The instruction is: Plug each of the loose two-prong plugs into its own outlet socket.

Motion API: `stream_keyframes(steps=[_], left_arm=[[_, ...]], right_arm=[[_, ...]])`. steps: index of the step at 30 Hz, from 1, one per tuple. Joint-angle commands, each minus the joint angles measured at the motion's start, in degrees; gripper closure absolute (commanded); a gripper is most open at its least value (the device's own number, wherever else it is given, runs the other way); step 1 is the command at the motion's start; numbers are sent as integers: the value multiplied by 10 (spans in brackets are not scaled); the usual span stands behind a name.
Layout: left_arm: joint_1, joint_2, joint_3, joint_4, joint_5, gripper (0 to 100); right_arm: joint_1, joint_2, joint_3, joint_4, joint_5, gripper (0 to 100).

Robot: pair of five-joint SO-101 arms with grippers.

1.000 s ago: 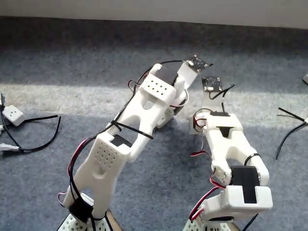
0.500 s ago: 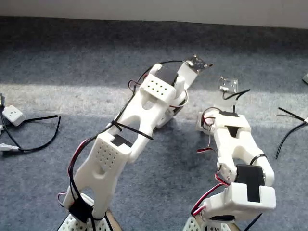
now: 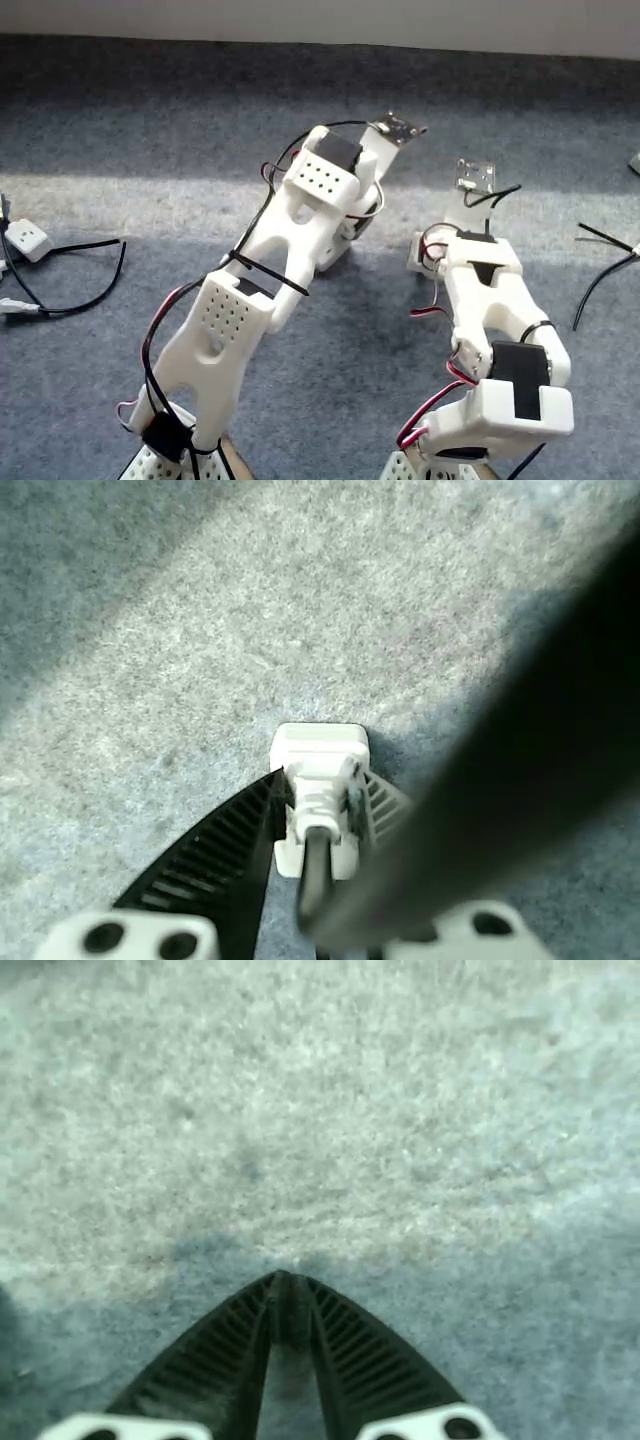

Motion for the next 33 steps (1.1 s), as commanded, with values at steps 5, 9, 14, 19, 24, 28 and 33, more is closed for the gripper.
stream_keyframes(steps=[5, 9, 14, 19, 24, 28, 33], left_arm=[[34, 15, 74, 29, 6, 993], [39, -19, 125, 29, 6, 993], [68, -49, 171, 28, 6, 993], [97, -51, 187, 28, 6, 993], [73, -52, 175, 26, 5, 993], [45, -50, 153, 25, 3, 989], [46, -48, 160, 25, 3, 928]], right_arm=[[58, 3, -23, -29, -57, 992], [65, 3, -21, -39, -82, 992], [65, 3, -22, -39, -80, 992], [65, 3, -22, -39, -81, 992], [65, 3, -22, -39, -80, 992], [65, 3, -22, -39, -80, 992], [65, 3, -22, -39, -80, 992]])
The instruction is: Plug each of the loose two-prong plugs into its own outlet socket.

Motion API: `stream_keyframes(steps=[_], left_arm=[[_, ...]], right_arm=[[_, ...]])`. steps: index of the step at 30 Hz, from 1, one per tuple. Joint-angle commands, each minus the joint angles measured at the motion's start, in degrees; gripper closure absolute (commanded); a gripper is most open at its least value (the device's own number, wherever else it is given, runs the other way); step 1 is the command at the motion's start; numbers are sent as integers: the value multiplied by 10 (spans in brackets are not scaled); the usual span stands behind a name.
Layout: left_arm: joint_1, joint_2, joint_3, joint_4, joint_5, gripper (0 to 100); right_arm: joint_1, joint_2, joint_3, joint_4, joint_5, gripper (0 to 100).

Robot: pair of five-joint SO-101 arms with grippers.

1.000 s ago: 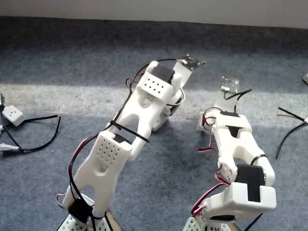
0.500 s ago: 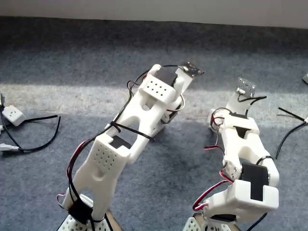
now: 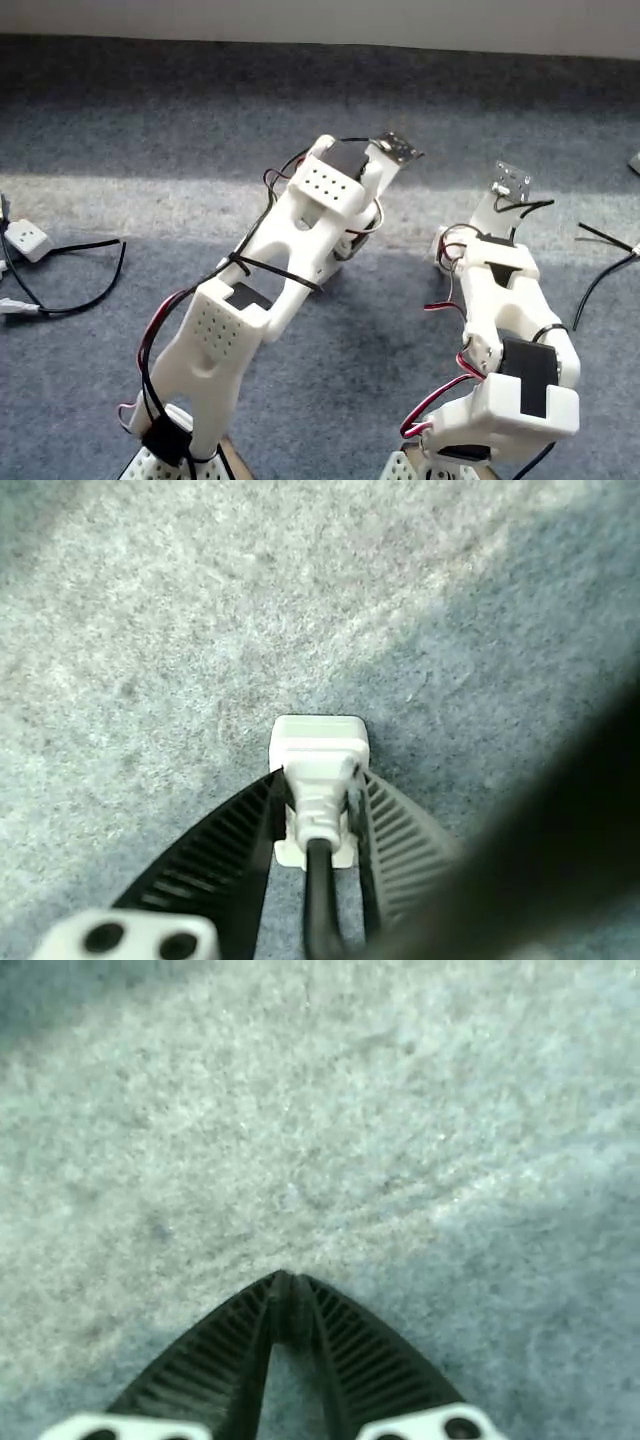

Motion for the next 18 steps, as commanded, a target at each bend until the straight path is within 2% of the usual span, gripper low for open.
stream_keyframes(steps=[1, 8, 13, 18], left_arm=[[-7, 19, 12, 23, 4, 927], [-10, 38, -11, 24, 3, 921], [-12, 36, -15, 25, 3, 834], [-28, 1, -13, 25, 3, 811]], right_arm=[[17, -1, -22, -10, -4, 992], [17, -1, -22, -10, -4, 992], [16, -1, -22, -10, -3, 992], [16, -1, -22, -10, -3, 992]])
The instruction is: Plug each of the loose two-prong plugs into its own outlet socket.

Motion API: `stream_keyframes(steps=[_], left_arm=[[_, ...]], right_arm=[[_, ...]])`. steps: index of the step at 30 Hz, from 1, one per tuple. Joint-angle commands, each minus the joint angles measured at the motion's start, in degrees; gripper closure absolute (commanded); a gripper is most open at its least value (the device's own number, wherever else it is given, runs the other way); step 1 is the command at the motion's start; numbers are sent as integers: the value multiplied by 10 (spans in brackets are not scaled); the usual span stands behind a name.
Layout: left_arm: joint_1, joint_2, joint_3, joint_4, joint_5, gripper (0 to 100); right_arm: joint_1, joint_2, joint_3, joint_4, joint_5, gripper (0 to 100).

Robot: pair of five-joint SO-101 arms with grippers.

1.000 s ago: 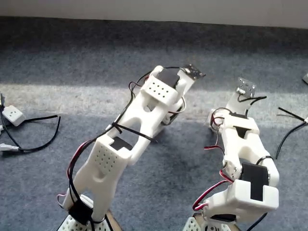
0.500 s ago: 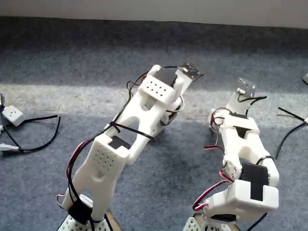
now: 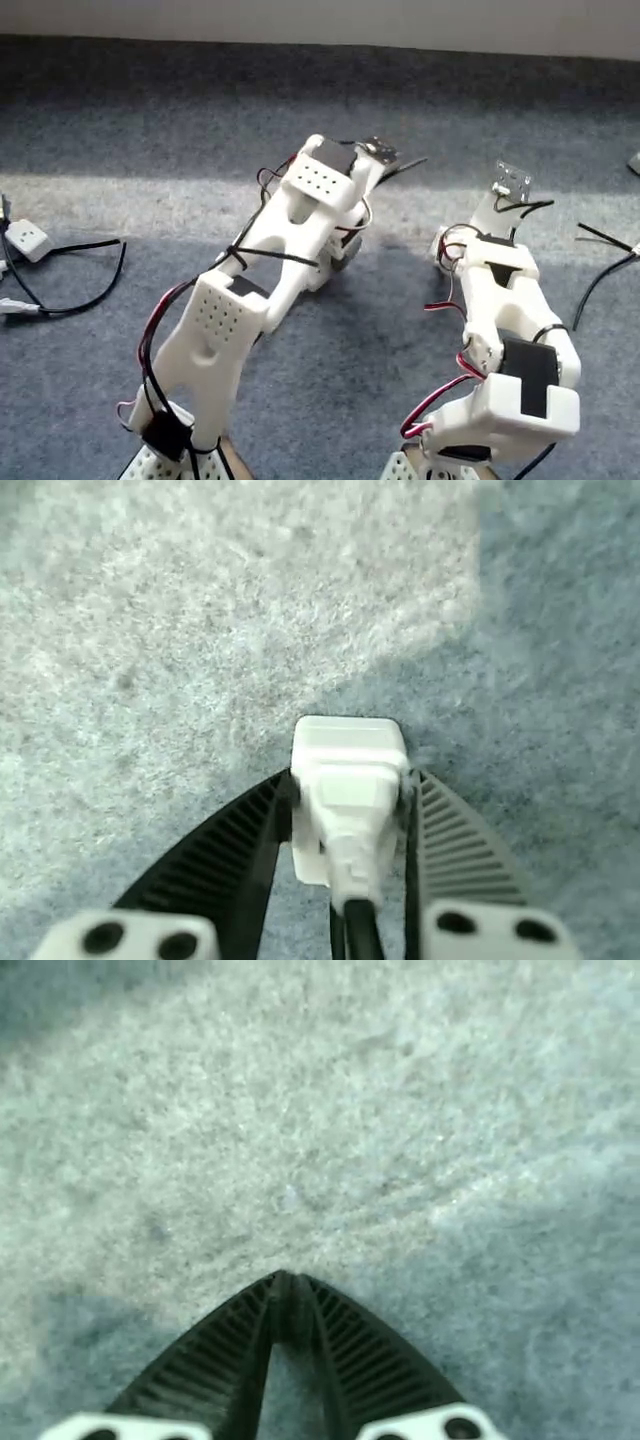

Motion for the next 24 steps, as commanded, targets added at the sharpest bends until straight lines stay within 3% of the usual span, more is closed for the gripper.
stream_keyframes(steps=[1, 14, 21, 24], left_arm=[[-15, -22, 6, 16, 3, 796], [-36, -45, 36, 14, 1, 771], [-45, -46, 14, 13, 0, 986], [-65, -46, 0, 13, 0, 989]], right_arm=[[16, -1, -22, -8, -3, 992], [15, -1, -24, -8, -3, 992], [15, -1, -23, -8, -3, 992], [15, -1, -23, -8, -3, 992]])
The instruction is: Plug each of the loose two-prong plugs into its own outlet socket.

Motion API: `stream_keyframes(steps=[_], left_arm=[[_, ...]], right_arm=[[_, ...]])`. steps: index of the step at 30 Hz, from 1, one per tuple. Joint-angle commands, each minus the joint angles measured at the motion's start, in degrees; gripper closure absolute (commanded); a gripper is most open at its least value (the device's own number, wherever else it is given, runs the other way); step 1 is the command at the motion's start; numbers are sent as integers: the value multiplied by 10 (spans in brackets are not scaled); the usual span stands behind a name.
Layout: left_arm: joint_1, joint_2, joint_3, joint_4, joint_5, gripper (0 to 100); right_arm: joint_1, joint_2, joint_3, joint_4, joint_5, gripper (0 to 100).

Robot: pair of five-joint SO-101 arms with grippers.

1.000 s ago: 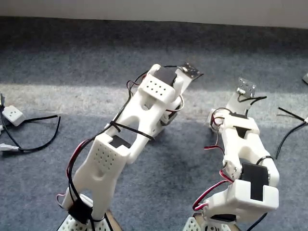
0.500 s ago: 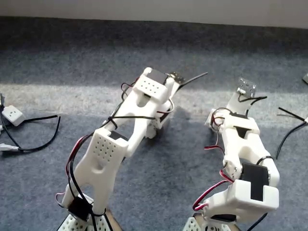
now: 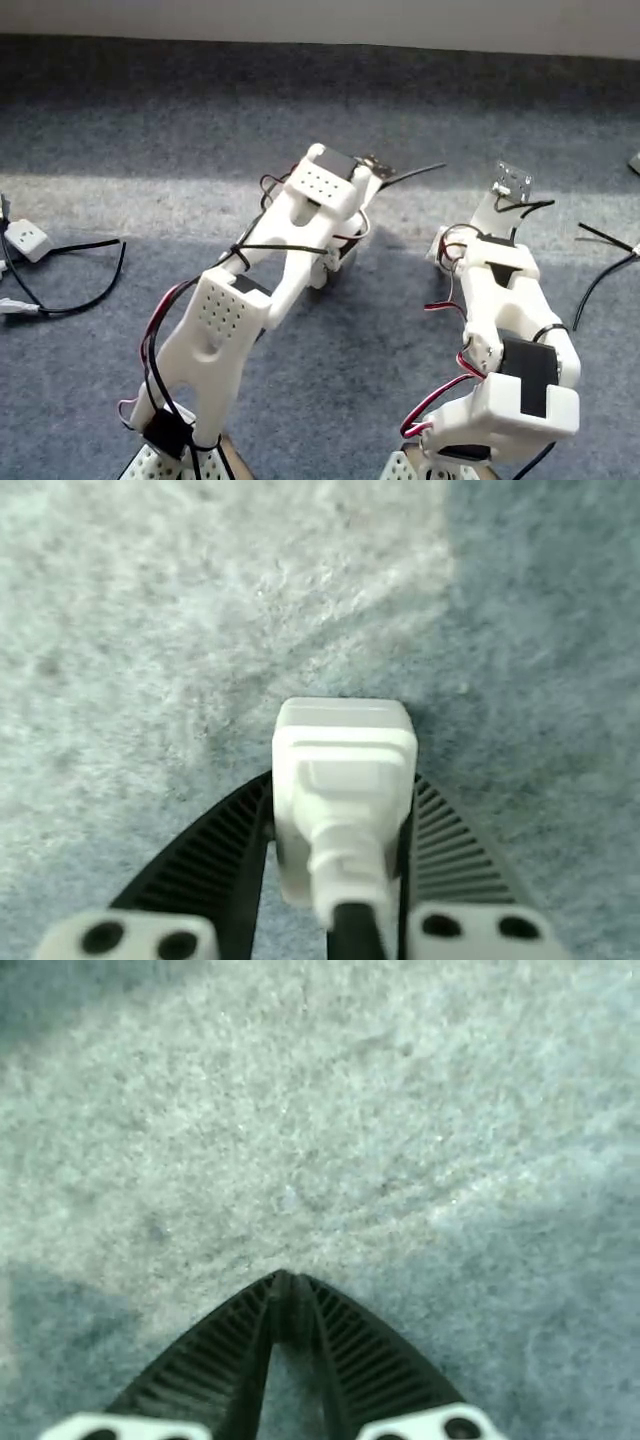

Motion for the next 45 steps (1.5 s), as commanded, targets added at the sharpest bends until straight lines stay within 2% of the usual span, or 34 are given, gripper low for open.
stream_keyframes(steps=[1, 8, 11, 15, 20, 35, 40, 45], left_arm=[[-38, -20, -28, 9, -3, 990], [-71, -17, -157, 9, 3, 986], [-77, -15, -245, 5, 46, 986], [-81, -15, -304, -50, 63, 981], [-85, -15, -278, -170, 66, 881], [-161, -10, -145, -534, 63, 877], [-142, 53, -165, -584, -10, 877], [-128, 126, -251, -578, -18, 824]], right_arm=[[15, -1, -23, -8, -3, 992], [6, -1, -23, -8, -3, 992], [6, -1, -23, -8, -3, 992], [6, -1, -23, -8, -3, 992], [6, -1, -23, -8, -3, 992], [4, -1, -24, -8, -2, 992], [4, -1, -24, -9, -2, 992], [3, -1, -24, -9, -2, 992]])
